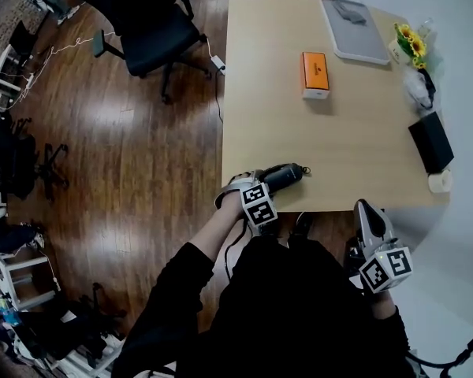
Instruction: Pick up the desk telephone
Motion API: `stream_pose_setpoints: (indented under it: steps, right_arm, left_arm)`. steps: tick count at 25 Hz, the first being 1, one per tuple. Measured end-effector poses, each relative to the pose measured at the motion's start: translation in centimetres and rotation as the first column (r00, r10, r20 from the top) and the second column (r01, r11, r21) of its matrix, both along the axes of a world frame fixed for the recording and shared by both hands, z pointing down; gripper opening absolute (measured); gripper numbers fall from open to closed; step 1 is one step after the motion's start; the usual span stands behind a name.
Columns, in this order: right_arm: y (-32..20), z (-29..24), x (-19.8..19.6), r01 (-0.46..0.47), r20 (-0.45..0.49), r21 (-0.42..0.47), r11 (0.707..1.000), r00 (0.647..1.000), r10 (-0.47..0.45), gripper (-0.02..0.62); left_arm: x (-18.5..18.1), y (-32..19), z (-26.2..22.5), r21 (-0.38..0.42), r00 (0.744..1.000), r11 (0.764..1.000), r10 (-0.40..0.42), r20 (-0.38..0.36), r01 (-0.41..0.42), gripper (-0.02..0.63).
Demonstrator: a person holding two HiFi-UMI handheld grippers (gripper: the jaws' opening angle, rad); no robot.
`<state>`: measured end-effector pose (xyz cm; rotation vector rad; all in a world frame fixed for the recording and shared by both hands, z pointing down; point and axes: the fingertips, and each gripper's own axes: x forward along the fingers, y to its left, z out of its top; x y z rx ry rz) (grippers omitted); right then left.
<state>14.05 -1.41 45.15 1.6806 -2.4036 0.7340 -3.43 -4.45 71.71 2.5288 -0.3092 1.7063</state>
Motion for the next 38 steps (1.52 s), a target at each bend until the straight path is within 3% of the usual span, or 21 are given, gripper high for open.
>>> stream_pose_setpoints:
  steps: [8, 12, 15, 19, 24, 28, 30, 38]
  right_arm:
    - [-3.0, -1.2, 2.0, 0.03, 0.03, 0.055, 0.998, 0.999, -0.031, 0.001]
    - [-3.8, -1.7, 3.3, 0.023, 0.045, 0.072, 0.997, 0.999, -0.027, 0.002]
    - [-4.3, -1.5, 3.9, 0.02, 0.061, 0.074, 0.997, 0.998, -0.025, 0.002]
    - [-5.1, -1.7, 4.2, 0.026, 0.074, 0.084, 0.996, 0.997, -0.032, 0.002]
    - [-6.6, -2.8, 3.7, 0.046, 0.081, 0.117, 0.992, 0.995, -0.056, 0.002]
    - [-7.4, -3.5, 3.2, 0.068, 0.082, 0.139, 0.988, 0.993, -0.08, 0.002]
    - [-7.5, -3.9, 2.8, 0.08, 0.079, 0.147, 0.986, 0.993, -0.092, 0.001]
    - [-7.6, -4.4, 3.2, 0.07, 0.082, 0.169, 0.983, 0.993, -0.085, 0.0]
  left_arm:
    - [-0.1, 0.3, 0.4, 0.014, 0.997, 0.998, -0.058, -0.042, 0.059, 0.268]
    - [-0.6, 0.3, 0.1, -0.018, 0.977, 0.979, -0.202, -0.07, 0.201, 0.264]
    - [-0.7, 0.2, -2.0, -0.056, 0.933, 0.944, -0.329, -0.147, 0.325, 0.264]
    - [-0.5, -0.9, -7.5, -0.023, 0.858, 0.9, -0.423, -0.292, 0.436, 0.262]
    - [0.2, -2.4, -17.9, 0.074, 0.747, 0.842, -0.43, -0.508, 0.535, 0.264]
    - [0.8, -2.8, -24.6, 0.115, 0.668, 0.805, -0.393, -0.632, 0.582, 0.262]
    - [1.2, -2.7, -26.4, 0.121, 0.65, 0.801, -0.376, -0.661, 0.586, 0.262]
    - [1.7, -2.8, -28.1, 0.142, 0.621, 0.776, -0.364, -0.694, 0.614, 0.262]
